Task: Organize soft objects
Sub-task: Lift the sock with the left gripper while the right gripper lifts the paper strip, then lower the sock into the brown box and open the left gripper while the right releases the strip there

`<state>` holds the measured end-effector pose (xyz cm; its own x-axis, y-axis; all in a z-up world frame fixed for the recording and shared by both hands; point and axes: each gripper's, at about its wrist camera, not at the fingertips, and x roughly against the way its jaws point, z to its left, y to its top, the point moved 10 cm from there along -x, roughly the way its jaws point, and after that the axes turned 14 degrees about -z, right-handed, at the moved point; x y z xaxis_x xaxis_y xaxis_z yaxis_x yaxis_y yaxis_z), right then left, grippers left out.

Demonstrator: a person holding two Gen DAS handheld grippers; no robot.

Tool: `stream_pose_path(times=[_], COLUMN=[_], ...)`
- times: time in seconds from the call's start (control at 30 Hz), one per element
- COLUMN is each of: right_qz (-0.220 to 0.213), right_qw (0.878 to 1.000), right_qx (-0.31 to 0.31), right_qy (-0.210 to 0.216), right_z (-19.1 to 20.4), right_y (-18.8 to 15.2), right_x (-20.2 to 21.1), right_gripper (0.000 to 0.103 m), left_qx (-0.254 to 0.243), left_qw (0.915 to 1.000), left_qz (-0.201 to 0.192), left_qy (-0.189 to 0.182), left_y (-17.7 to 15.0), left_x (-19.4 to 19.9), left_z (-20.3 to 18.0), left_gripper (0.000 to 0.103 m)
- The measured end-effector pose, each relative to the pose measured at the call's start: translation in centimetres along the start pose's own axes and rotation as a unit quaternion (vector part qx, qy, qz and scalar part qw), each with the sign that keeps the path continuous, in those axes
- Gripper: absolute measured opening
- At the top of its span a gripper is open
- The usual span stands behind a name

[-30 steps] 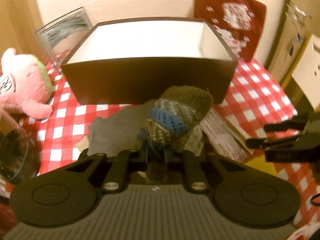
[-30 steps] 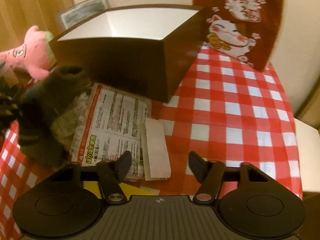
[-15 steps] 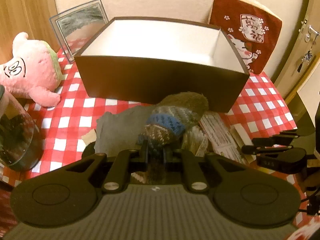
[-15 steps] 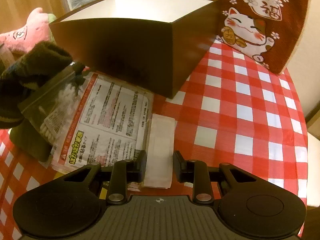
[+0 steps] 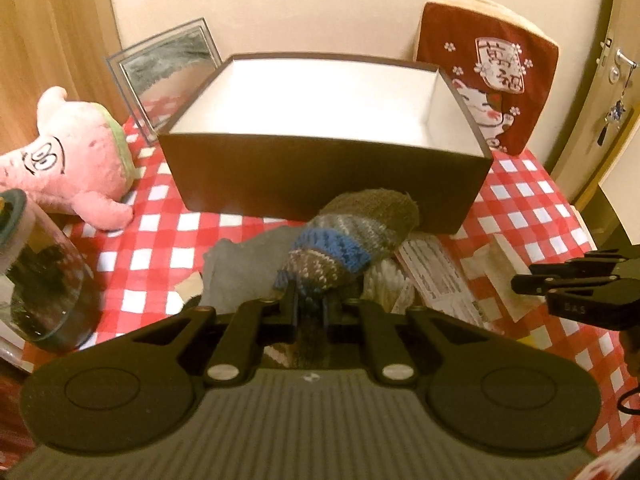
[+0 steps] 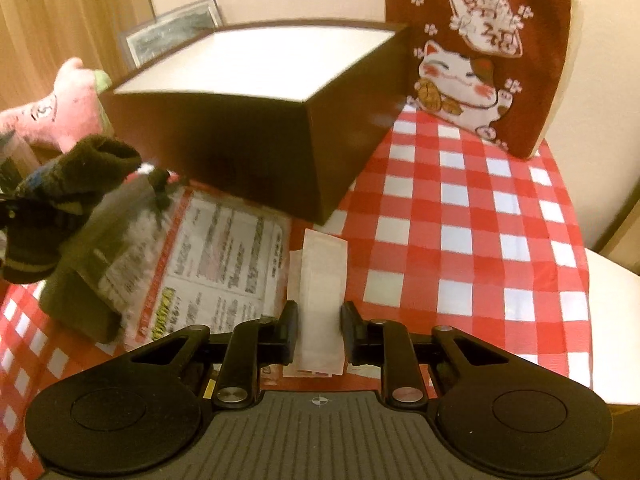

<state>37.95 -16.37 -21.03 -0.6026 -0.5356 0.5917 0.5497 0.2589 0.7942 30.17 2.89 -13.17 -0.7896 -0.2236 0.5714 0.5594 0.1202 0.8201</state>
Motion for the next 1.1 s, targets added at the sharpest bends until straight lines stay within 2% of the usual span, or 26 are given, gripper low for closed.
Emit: stream_pose_path(times=[0.33,0.5,0.8,1.1], right_qz=[-0.038,-0.061,-0.097,-0.132], right_qw=[0.999,0.998,0.995,0.991], right_qx=[-0.014,-0.017,-0.026,-0.030], right_qy=[0.020,0.024,0.011,-0.004], right_z=[1.5,2.9,5.6,6.7], right_y=[3.4,5.3,8.9,14.1], right_x=[3.4,4.8,6.1,3.9], right_gripper=[0.023,0.023,0.023,0.023], left_qx=[0.015,0.011,-0.004,-0.023], left_qw=[0.9995,0.9990,0.9966,0.9934], left_qz=[-0.026,-0.043,-0.074,-0.099], left_qy=[0.007,-0.002,-0.038,-0.052], left_y=[2.7,4.5,8.5,13.4], left_x=[2.1,2.3,0.8,-2.5], left_z=[1.8,2.8,4.6,5.6], left_gripper=[0.010,0.010,0.010,0.010])
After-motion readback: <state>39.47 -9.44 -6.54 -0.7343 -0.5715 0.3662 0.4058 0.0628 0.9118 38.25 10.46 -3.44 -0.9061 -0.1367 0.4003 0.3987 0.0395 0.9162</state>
